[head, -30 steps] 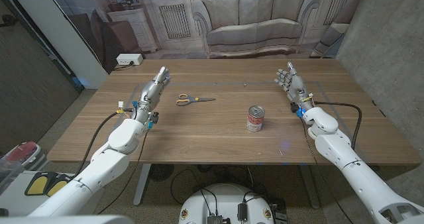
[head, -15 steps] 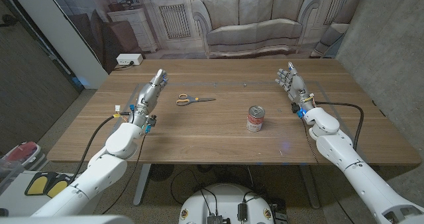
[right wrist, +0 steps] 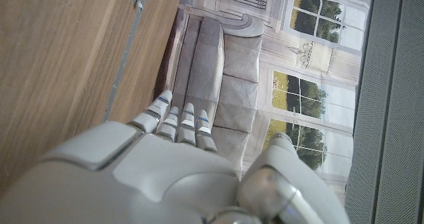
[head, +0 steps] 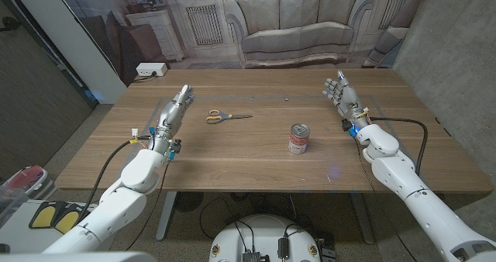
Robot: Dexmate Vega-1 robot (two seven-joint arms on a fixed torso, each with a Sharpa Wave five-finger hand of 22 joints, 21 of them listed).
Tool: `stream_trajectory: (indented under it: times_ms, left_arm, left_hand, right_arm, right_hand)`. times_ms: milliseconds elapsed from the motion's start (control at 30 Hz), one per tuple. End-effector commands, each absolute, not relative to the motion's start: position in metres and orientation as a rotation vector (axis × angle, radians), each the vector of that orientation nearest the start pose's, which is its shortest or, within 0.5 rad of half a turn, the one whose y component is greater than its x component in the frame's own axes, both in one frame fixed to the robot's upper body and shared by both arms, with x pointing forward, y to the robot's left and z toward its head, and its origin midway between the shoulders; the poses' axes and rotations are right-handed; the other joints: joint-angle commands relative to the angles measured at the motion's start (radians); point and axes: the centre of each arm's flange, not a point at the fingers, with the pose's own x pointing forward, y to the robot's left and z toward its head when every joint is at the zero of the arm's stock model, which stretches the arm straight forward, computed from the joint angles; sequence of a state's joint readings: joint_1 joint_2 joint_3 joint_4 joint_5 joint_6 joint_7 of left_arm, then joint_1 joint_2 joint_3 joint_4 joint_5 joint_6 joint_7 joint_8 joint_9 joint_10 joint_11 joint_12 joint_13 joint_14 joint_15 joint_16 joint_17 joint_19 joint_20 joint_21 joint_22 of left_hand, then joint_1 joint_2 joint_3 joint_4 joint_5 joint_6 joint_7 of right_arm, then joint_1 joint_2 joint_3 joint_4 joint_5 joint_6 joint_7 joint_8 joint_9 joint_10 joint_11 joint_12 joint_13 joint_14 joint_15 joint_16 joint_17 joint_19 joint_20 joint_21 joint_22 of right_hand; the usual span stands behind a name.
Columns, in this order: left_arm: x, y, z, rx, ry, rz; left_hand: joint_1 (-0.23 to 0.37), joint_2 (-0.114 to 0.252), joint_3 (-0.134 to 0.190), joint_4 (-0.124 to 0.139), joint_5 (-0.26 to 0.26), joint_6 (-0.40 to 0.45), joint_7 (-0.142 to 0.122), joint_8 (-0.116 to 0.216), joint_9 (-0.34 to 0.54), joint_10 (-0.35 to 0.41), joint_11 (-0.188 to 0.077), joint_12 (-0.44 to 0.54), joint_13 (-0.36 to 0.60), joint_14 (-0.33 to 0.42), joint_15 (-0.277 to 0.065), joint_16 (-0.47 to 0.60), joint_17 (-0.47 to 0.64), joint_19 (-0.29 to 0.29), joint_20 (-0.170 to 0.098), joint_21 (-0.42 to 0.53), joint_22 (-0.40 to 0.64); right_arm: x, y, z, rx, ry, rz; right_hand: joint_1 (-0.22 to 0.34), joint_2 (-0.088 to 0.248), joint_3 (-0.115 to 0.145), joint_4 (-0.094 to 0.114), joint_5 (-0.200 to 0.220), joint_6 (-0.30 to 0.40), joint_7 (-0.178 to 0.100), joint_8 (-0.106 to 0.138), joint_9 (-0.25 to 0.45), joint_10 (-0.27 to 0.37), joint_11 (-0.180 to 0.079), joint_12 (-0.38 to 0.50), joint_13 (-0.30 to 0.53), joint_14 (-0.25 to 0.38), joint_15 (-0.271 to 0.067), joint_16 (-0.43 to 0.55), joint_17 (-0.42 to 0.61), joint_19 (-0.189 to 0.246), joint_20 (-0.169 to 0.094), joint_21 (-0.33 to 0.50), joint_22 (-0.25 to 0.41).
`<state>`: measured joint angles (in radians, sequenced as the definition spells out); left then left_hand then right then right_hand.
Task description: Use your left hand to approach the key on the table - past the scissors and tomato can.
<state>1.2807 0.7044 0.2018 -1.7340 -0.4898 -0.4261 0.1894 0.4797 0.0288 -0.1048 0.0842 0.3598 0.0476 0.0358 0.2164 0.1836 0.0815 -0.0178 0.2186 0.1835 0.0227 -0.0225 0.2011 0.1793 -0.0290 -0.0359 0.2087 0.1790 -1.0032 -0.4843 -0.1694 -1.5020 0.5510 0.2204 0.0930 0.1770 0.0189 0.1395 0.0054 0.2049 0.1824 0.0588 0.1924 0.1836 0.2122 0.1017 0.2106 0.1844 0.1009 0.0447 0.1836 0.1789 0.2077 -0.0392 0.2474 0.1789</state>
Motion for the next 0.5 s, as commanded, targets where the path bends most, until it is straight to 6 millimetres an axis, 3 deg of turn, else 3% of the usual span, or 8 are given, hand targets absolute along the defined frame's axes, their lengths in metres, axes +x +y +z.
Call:
stream_trajectory:
  times_ms: [33, 500]
  left_arm:
    - [0.5209, 0.3219, -0.0731, 0.131, -0.747, -0.087]
    - [0.5158, 0.3238, -0.0809, 0.128, -0.742, -0.09]
  left_hand:
    - [0.008, 0.001, -0.007, -0.004, 0.007, 0.012, 0.002, 0.002, 0.003, 0.012, -0.001, 0.004, 0.004, 0.014, 0.004, -0.001, 0.002, 0.006, -0.042, 0.007, 0.002]
    - [0.01, 0.002, -0.01, -0.004, 0.007, 0.026, 0.001, 0.003, 0.003, 0.025, -0.002, 0.005, 0.004, 0.026, 0.005, 0.001, 0.002, 0.014, -0.039, 0.008, 0.003]
  right_arm:
    - [0.6067, -0.309, -0.0203, 0.004, -0.649, 0.212]
    - [0.6084, -0.3091, -0.0223, 0.014, -0.641, 0.209]
  right_hand:
    - [0.001, 0.006, -0.001, -0.004, 0.004, 0.01, 0.002, 0.006, 0.003, 0.013, 0.003, 0.005, 0.001, 0.006, -0.002, 0.004, 0.004, 0.005, -0.01, 0.0, 0.004]
    - [0.0, 0.006, -0.002, -0.005, 0.004, 0.011, 0.002, 0.005, 0.003, 0.013, 0.001, 0.004, 0.001, 0.006, -0.002, 0.003, 0.004, 0.007, -0.01, -0.003, 0.004]
